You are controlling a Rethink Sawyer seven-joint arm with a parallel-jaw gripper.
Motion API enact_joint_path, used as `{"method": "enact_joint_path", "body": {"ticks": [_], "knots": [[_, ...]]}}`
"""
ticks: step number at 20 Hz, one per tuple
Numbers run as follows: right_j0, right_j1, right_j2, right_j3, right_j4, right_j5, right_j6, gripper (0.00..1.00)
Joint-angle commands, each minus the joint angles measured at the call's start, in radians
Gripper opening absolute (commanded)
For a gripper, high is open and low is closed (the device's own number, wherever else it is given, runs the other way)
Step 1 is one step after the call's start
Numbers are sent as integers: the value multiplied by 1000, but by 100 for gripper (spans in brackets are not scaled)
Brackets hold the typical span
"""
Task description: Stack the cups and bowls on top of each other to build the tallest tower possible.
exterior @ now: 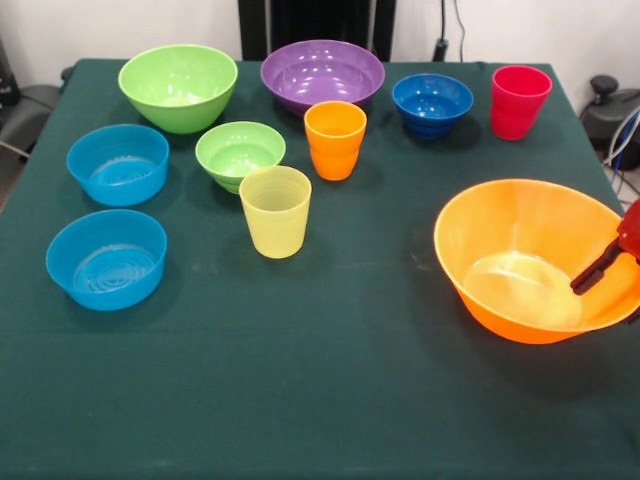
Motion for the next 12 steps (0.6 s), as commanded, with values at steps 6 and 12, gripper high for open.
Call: {"method": "enact_joint_path", "body": {"ticks": [6, 12], "knots": [[-58, 39, -43, -70, 92, 65, 127, 100], [-67, 42, -87, -86, 145, 94, 112, 100]]}}
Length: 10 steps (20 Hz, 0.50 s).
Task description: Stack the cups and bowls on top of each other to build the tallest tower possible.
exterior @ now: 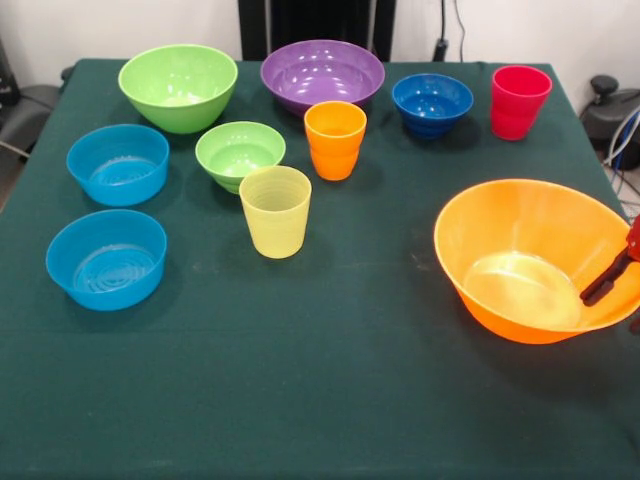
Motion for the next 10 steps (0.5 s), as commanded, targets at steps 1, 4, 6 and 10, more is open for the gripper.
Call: {"method": "enact_joint_path", "body": {"ticks": [1, 4, 6, 10], "knots": [[-27, 23, -27, -34, 60, 101, 109, 100], [-31, 25, -59, -40, 81, 109, 102, 100], [-32, 26, -90, -39, 93, 109, 111, 0], [-35, 30, -133, -41, 132, 168, 159, 0]]}}
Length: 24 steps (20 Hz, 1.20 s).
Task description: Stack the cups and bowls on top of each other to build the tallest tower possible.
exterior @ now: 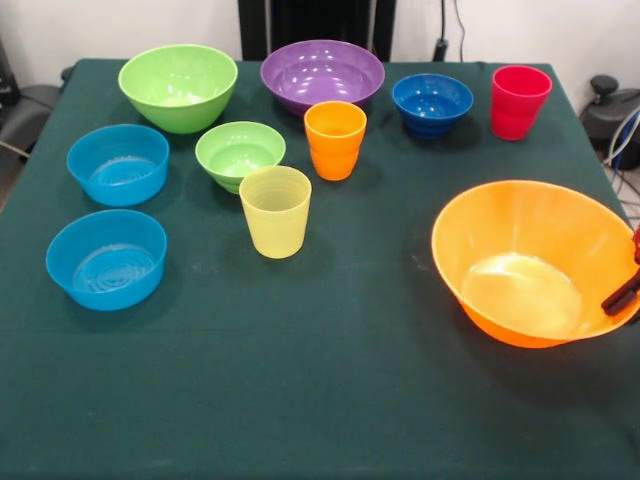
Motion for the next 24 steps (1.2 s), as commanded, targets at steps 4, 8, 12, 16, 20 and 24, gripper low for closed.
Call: {"method": "enact_joint_path", "body": {"ticks": [4, 8, 12, 16, 20, 24], "knots": [[-23, 28, -60, -20, 97, 124, 173, 0], [-27, 37, -65, -14, 120, 95, 153, 0], [-36, 42, -62, -11, 143, 70, 118, 0], [-67, 51, -1, -7, 193, 99, 30, 0], [-135, 82, 0, -36, 280, 151, -56, 0], [-182, 80, -12, -54, 339, 220, -154, 0]]}}
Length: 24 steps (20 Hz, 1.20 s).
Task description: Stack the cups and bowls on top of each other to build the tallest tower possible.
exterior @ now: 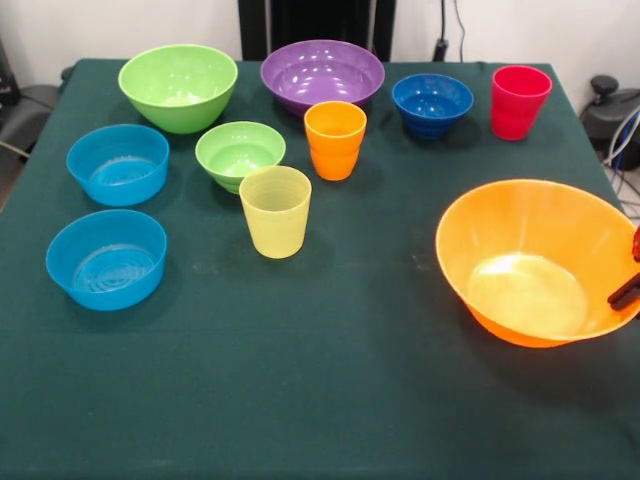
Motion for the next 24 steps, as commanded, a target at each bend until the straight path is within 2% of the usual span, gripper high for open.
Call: {"method": "enact_joint_path", "body": {"ticks": [1, 4, 7, 12, 16, 20, 22, 24], "knots": [[-118, 51, 50, -26, 115, 175, -176, 0], [-147, 34, 35, -37, 162, 254, -211, 0], [-175, 33, 31, -51, 240, 314, -231, 0], [-190, 69, 123, -54, 368, 380, -311, 0], [-242, 151, -8, -99, 598, 443, -440, 0], [-250, 182, -84, -122, 787, 430, -501, 0], [-241, 193, -88, -132, 890, 424, -511, 0], [-222, 191, -64, -135, 959, 419, -482, 0]]}}
